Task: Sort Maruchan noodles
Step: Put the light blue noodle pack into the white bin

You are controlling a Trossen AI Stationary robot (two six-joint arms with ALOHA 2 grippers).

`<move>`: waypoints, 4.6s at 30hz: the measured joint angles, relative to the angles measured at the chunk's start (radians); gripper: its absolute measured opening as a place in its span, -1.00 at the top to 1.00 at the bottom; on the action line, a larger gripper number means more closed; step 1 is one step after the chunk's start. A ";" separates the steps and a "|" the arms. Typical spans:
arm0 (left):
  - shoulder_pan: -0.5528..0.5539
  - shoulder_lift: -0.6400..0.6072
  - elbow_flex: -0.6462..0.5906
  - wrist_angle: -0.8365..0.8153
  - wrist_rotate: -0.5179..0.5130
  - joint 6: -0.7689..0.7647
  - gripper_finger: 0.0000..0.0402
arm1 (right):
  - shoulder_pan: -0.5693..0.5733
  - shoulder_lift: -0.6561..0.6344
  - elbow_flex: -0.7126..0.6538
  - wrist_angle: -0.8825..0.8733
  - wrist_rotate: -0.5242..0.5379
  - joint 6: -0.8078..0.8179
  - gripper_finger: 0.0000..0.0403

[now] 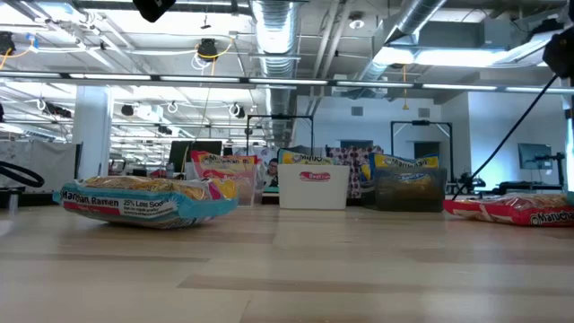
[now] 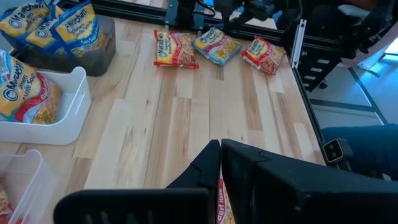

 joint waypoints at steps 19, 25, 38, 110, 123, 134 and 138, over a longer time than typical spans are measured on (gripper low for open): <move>0.000 0.000 0.000 0.000 0.000 0.000 1.00 | 0.042 0.013 -0.221 0.252 0.052 0.135 -0.04; 0.000 0.000 0.000 0.000 -0.001 0.000 1.00 | 0.042 0.015 -0.224 0.250 0.052 0.153 0.29; 0.000 0.000 0.000 0.001 -0.009 -0.005 1.00 | 0.042 0.017 -0.201 0.242 0.057 0.146 0.95; 0.094 0.000 0.000 -0.005 -0.515 -0.081 1.00 | -0.854 0.350 0.320 0.857 0.826 -1.669 1.00; 0.094 0.000 0.000 -0.034 -0.509 -0.081 1.00 | -0.864 0.601 0.502 0.744 0.867 -1.773 1.00; 0.094 0.000 0.000 -0.037 -0.502 -0.081 1.00 | -0.897 0.691 0.512 0.692 0.863 -1.762 1.00; 0.094 0.000 0.000 -0.037 -0.502 -0.081 1.00 | -0.910 0.689 0.510 0.682 0.818 -1.775 0.98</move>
